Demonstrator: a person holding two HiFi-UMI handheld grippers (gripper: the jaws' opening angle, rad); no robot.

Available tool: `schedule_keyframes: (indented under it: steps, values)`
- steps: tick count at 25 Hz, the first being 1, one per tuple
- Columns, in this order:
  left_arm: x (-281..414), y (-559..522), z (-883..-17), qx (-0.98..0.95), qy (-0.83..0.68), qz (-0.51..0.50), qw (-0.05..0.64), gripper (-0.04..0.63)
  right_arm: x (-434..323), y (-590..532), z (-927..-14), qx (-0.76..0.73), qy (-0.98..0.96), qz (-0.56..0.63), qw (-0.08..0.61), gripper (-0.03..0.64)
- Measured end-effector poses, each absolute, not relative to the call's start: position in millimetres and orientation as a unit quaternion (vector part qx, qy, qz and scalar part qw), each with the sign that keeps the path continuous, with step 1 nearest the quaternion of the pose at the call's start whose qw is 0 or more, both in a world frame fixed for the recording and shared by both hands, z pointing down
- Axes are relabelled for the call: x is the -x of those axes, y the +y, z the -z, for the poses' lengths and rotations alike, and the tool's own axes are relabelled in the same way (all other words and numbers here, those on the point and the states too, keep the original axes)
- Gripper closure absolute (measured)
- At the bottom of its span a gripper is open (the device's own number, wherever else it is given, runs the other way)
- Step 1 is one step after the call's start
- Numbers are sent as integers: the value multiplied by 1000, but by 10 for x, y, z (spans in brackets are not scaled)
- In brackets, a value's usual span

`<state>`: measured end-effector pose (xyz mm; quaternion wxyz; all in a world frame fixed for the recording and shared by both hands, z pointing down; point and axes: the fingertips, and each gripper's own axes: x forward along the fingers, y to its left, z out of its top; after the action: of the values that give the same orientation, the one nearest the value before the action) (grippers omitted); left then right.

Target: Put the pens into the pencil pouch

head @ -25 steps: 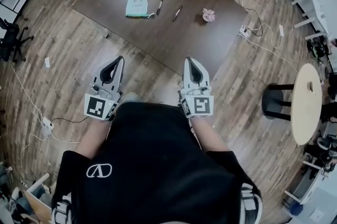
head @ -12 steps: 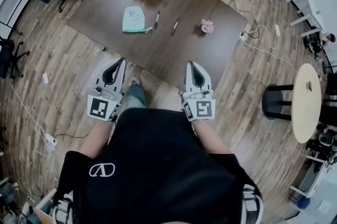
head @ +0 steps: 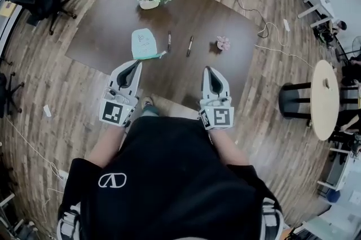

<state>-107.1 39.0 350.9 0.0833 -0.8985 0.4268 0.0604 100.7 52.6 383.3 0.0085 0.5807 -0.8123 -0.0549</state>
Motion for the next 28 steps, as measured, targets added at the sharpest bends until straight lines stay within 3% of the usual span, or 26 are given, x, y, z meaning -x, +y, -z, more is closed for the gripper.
schedule_keyframes:
  steps: [12, 28]
  values:
    - [1451, -650, -3619, 917, 388, -65, 64, 592, -441, -379, -3744, -599, -797, 68, 26, 617]
    - [1243, -871, -3642, 905, 418, -49, 65, 593, -640, -727, -3788, -572, -818, 54, 18, 617]
